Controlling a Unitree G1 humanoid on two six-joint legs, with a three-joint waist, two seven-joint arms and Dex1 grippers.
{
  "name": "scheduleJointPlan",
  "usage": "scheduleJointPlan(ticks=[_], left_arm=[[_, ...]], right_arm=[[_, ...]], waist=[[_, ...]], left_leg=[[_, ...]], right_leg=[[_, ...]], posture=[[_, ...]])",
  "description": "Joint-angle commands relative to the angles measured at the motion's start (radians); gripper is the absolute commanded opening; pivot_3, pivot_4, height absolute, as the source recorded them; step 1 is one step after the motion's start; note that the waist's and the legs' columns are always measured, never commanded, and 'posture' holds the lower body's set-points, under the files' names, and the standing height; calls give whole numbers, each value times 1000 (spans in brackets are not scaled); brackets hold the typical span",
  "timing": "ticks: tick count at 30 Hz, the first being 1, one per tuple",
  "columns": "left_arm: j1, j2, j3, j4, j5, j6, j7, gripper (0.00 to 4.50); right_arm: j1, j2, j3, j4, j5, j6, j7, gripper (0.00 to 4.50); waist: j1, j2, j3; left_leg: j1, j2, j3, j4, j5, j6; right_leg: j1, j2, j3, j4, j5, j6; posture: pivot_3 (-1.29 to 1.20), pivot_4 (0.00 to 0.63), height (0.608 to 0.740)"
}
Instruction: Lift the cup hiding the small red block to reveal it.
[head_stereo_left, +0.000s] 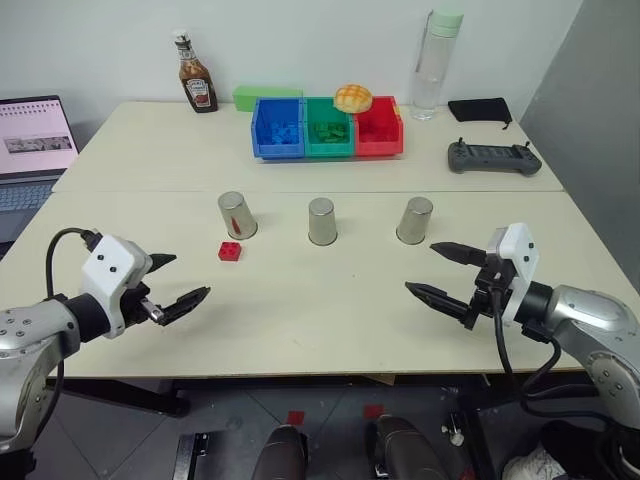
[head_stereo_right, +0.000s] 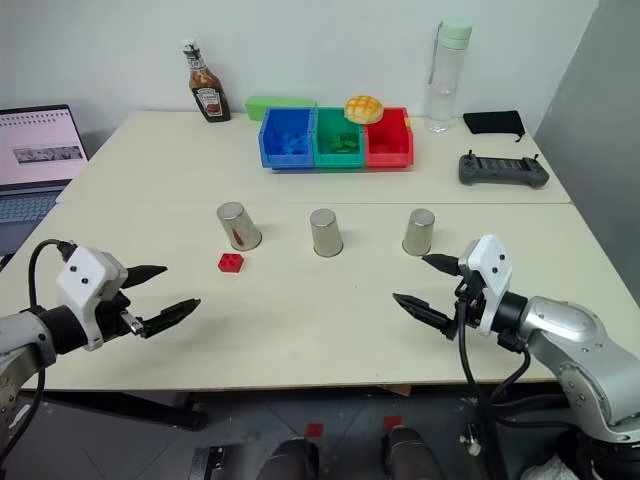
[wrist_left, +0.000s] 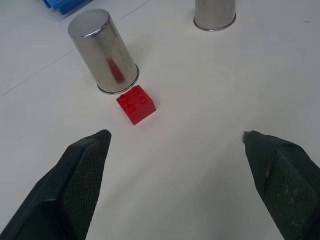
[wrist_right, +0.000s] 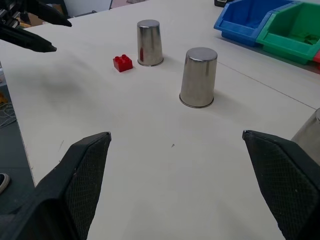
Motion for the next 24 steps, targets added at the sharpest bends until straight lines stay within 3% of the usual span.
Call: scheduleJointPlan(ticks=[1,24], left_arm=[[-15,-7,20,-12,-11,-28,-1,4477],[78,7,80,-62,10,3,18,4477]], right_arm=[[-5,-16,-13,-7,-1,-21,19,4500],[17,-14,66,74,-102,-151,116,4500]], waist=[[0,0,0],[0,0,0]], left_leg=[[0,0,0,0,0,0],[0,0,0,0,0,0]], right_leg=[[0,0,0,0,0,0],[0,0,0,0,0,0]], posture=[[0,150,740],[0,150,740]])
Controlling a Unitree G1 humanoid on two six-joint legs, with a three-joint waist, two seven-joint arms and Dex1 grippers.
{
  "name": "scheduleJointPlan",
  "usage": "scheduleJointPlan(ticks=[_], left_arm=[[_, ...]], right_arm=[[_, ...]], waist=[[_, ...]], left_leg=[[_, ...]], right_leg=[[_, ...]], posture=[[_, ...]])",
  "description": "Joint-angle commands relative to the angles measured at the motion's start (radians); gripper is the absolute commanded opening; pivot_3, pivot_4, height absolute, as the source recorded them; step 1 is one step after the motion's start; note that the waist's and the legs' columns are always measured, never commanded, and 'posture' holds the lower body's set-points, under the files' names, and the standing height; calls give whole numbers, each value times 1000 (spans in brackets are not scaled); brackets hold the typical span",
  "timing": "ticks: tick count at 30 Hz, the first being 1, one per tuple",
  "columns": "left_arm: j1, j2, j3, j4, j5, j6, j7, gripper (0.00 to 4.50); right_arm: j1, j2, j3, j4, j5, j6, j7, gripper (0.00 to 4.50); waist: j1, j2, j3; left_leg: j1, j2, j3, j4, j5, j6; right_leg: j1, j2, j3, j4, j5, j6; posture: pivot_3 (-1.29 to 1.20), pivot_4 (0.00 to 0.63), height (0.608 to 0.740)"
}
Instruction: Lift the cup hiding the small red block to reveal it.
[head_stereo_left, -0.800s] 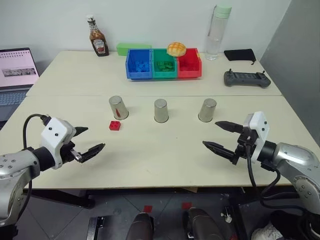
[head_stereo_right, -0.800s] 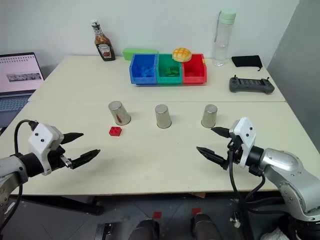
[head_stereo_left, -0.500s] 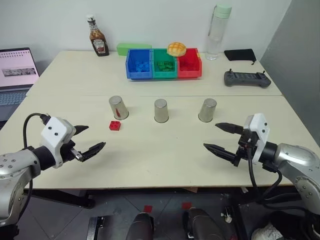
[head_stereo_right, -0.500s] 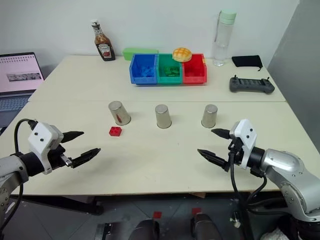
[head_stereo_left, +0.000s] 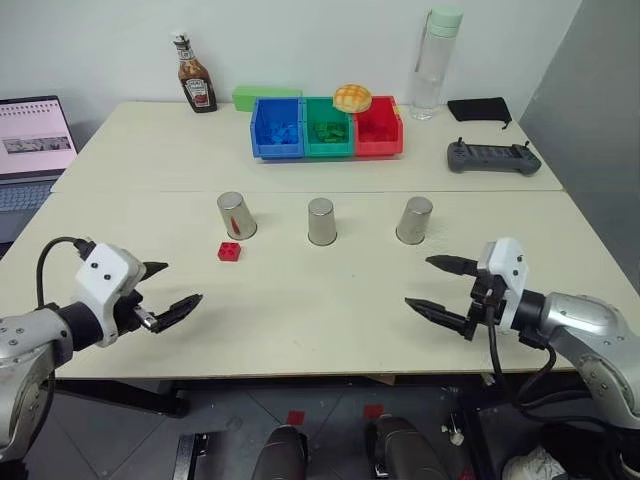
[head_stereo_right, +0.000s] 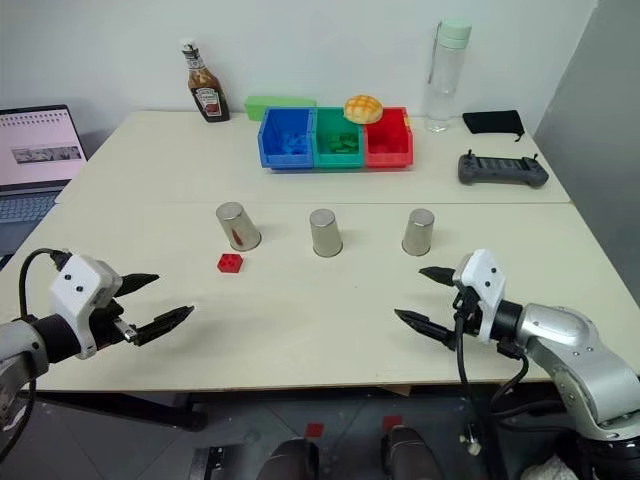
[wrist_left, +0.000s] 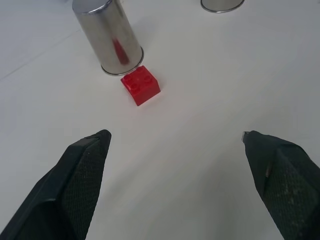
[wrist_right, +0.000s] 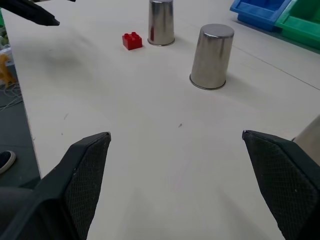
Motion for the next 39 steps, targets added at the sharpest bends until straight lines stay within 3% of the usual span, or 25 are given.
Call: scheduleJointPlan(ticks=[1,39], left_arm=[[13,2,46,-53,-2,2,13,4477],[5,24,29,-47,-9,22,1,4477]], right_arm=[[-17,3,-3,-1,0,-26,16,4500],[-50,17,12,8,10,-14,29,4500]], waist=[[0,0,0],[0,0,0]], left_leg=[[0,0,0,0,0,0],[0,0,0,0,0,0]], right_leg=[[0,0,0,0,0,0],[0,0,0,0,0,0]], posture=[[0,150,740],[0,150,740]])
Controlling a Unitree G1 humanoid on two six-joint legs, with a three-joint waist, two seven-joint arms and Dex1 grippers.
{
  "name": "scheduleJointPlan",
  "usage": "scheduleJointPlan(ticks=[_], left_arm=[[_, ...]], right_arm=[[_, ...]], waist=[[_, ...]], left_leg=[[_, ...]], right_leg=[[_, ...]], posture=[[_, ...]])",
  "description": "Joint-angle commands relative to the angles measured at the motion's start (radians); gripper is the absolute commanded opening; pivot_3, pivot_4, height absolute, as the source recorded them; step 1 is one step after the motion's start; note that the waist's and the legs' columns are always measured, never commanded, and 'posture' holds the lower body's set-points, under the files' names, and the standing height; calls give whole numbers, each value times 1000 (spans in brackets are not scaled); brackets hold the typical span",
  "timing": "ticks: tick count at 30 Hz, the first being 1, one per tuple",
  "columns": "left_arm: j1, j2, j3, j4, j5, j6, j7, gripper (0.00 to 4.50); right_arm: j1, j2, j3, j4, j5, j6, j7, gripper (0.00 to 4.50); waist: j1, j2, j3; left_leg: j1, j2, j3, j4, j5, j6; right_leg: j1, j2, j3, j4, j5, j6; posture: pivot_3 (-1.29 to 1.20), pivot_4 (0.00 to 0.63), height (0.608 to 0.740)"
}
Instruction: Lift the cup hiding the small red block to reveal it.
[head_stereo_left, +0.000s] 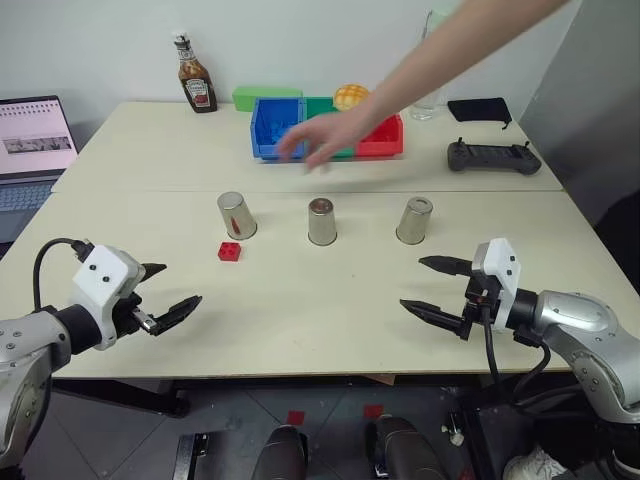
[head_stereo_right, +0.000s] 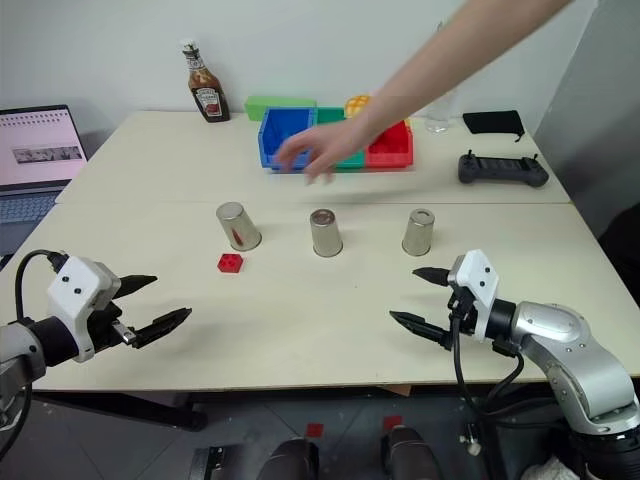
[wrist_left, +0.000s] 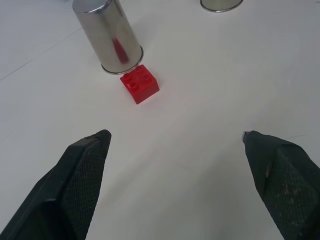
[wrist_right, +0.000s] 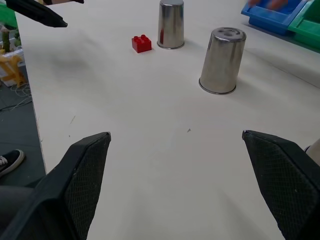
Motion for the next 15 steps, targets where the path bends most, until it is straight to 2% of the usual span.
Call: scheduleJointPlan(ticks=[1,15], left_arm=[[-12,14,23,-18,-9,3,-7,4477],[-10,18,15,-16,10,-9,-15,4477]], right_arm=[[-19,0,-9,-22,15,2,4,4500],[-13,2,-8,-37,18,17,4,4500]], waist=[[0,0,0],[0,0,0]], left_leg=[[0,0,0,0,0,0],[0,0,0,0,0,0]], right_leg=[[0,0,0,0,0,0],[0,0,0,0,0,0]], posture=[[0,150,740],[0,150,740]])
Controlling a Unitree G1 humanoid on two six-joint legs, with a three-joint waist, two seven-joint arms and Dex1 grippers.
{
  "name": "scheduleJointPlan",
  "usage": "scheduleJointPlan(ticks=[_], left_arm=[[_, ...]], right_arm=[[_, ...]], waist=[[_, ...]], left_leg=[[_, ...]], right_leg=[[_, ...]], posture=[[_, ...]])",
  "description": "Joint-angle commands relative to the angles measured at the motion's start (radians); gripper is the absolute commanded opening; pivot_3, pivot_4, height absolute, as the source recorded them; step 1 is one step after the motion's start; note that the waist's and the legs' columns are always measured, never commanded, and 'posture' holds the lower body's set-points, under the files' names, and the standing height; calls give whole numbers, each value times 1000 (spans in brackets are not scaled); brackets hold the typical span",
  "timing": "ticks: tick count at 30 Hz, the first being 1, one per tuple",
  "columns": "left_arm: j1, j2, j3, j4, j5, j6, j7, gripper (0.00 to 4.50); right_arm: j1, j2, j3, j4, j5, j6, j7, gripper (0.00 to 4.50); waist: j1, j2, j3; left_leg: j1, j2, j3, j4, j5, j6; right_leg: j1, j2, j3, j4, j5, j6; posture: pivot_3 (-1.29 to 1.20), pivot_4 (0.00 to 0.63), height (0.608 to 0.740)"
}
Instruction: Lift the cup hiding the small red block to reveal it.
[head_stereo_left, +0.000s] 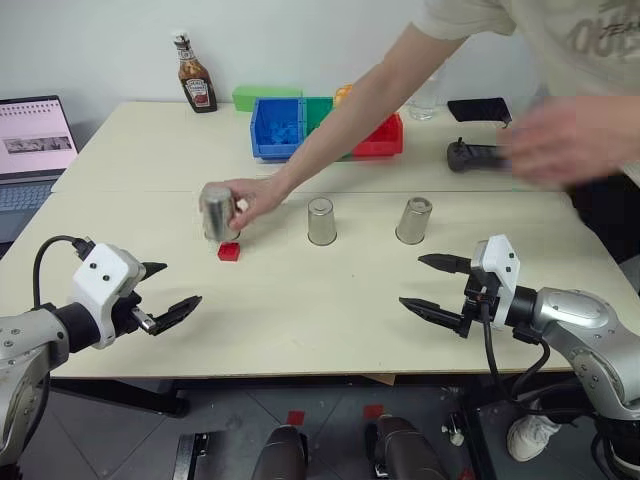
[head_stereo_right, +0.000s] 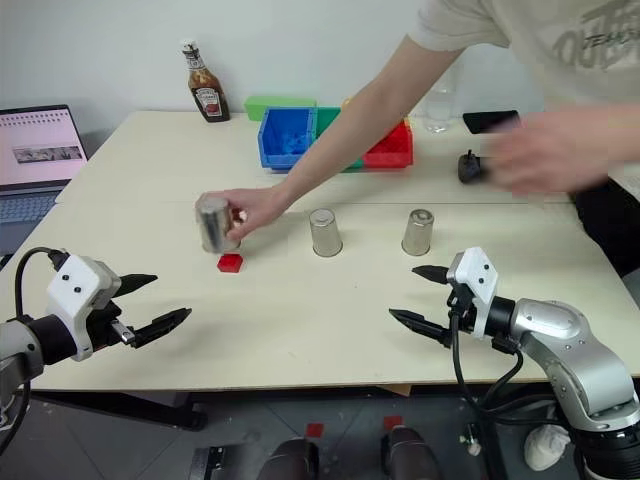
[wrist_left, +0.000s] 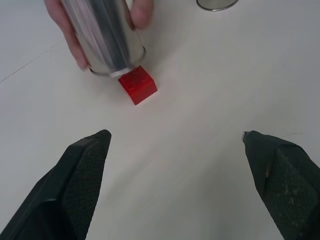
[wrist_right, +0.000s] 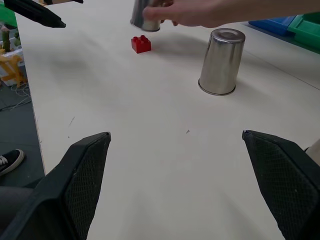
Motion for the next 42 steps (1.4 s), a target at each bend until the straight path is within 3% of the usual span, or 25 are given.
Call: scheduleJointPlan(ticks=[1,42], left_arm=[[-3,15,15,-16,7,-10,-4,4477],[-87,18,-33,15,0,0,-16,4477]], right_arm=[[1,1,-8,-39,18,-1,4,4500],[-27,41,-8,-47,27,43,-64,4500]], waist=[[0,0,0],[0,0,0]], left_leg=[[0,0,0,0,0,0],[0,0,0,0,0,0]], right_leg=[[0,0,0,0,0,0],[0,0,0,0,0,0]], posture=[[0,150,740],[0,150,740]])
